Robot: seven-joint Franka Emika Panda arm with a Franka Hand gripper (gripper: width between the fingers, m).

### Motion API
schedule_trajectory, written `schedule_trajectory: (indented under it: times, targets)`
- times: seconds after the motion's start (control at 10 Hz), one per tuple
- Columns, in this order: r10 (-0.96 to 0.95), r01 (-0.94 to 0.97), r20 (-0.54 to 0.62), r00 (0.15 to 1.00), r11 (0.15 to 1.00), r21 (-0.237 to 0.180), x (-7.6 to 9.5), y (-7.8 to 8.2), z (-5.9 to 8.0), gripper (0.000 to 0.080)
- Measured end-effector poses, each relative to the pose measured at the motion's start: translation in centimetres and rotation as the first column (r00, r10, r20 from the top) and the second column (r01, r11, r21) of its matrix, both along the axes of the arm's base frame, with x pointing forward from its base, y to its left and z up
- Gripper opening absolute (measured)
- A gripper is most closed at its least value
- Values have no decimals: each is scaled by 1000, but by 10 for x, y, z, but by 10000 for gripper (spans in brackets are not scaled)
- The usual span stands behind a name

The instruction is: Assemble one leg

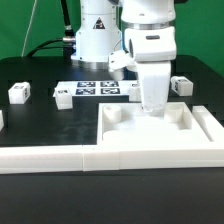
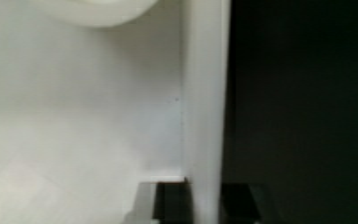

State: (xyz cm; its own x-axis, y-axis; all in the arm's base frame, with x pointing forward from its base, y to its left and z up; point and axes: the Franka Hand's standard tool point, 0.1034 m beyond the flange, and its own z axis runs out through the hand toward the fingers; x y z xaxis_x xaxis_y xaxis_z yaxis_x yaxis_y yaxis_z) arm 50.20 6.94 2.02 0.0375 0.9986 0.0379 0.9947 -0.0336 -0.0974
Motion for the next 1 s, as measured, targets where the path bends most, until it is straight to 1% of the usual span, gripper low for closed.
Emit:
schedule_trajectory:
  times: [0.2, 0.4, 0.5, 0.7, 0.8, 0.9, 1.0]
  targets:
    - [4, -4, 0, 1000, 1000, 4, 0, 5, 0, 61]
    - [2, -2, -2, 1000, 1000, 3, 0, 5, 0, 61]
    - [2, -2, -1, 1000, 1000, 3, 0, 5, 0, 144]
    - [1, -1, -1, 1000, 1000, 3, 0, 4, 0, 418]
    - [1, -1, -1, 1000, 1000, 3, 0, 4, 0, 418]
    - [1, -1, -1, 1000, 1000, 3, 0, 4, 0, 586]
    - [0, 0, -1, 1000, 1000, 3, 0, 4, 0, 629]
